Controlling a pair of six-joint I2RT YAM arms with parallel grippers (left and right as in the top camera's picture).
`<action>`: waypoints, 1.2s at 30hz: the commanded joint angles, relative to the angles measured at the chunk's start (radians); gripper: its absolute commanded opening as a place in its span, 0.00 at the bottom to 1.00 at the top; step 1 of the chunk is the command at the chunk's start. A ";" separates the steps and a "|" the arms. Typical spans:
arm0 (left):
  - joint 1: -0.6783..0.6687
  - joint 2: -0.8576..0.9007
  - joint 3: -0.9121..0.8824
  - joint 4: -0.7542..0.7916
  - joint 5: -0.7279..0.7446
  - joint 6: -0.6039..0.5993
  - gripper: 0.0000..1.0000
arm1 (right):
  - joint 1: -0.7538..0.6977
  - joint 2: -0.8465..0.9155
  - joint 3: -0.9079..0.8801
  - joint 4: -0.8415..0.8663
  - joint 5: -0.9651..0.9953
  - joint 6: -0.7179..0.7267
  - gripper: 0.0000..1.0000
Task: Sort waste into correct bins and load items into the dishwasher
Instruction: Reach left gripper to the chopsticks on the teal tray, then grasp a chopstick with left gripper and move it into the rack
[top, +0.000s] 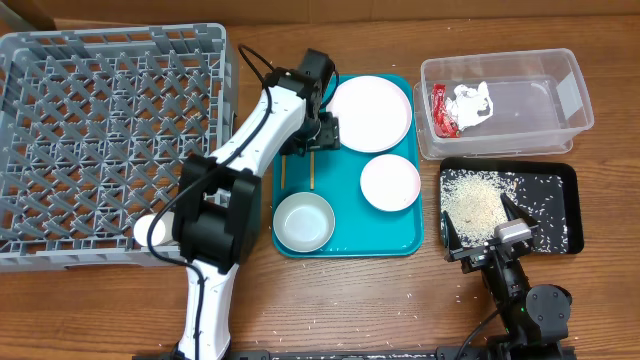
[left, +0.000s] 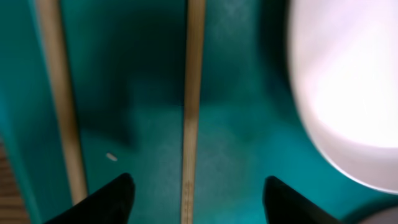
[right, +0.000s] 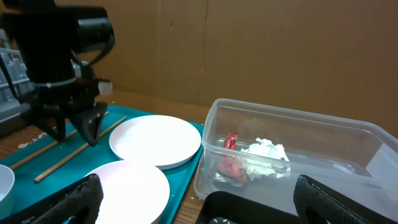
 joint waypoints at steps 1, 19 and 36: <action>-0.003 0.057 -0.003 -0.003 0.021 -0.008 0.56 | -0.001 -0.012 -0.011 0.003 0.010 -0.003 1.00; 0.119 -0.085 0.406 -0.371 -0.048 0.132 0.04 | -0.001 -0.012 -0.011 0.003 0.010 -0.003 1.00; 0.335 -0.142 0.199 -0.431 -0.260 0.208 0.04 | -0.001 -0.011 -0.011 0.003 0.010 -0.003 1.00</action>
